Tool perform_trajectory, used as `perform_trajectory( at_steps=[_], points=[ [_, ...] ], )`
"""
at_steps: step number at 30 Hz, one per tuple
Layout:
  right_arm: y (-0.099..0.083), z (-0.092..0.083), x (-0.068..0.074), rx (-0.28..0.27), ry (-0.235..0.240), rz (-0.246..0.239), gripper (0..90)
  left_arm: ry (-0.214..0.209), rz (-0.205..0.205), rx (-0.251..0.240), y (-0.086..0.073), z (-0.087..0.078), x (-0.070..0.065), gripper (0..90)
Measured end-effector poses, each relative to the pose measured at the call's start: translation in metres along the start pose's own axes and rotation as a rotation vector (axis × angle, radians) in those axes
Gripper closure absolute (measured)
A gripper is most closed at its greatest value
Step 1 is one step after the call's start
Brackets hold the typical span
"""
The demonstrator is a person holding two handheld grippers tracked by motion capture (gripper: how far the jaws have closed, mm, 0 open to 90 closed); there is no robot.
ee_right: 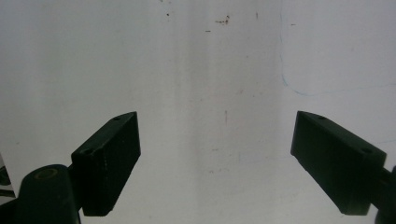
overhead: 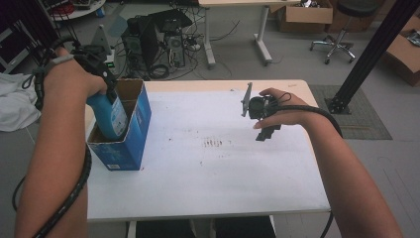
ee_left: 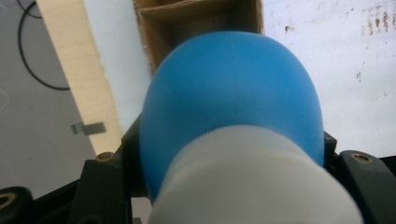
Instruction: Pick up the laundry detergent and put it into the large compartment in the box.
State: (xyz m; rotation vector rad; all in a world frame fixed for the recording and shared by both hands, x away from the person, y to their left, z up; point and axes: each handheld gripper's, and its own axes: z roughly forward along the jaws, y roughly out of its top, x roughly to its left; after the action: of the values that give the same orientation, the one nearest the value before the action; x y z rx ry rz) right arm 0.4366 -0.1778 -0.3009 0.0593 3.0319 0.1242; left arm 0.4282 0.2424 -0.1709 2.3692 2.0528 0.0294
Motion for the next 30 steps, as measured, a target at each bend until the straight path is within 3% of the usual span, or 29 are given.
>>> perform_trajectory(
  at_steps=[5,10,17,30],
  points=[
    [0.0,0.0,0.001,0.003,0.001,0.0,15.9,-0.01,0.009,0.016,0.001,0.015,0.001,39.1],
    [0.0,0.0,0.001,0.0,-0.001,0.0,15.9,0.014,0.016,0.028,0.001,0.036,0.0,39.1],
    [-0.001,-0.001,0.002,0.003,-0.001,0.001,15.9,-0.005,0.018,0.039,0.001,0.063,-0.001,39.1],
    [-0.004,-0.003,0.003,0.004,-0.003,0.004,15.9,-0.01,0.037,0.066,0.002,0.094,-0.003,39.1]
  ],
)
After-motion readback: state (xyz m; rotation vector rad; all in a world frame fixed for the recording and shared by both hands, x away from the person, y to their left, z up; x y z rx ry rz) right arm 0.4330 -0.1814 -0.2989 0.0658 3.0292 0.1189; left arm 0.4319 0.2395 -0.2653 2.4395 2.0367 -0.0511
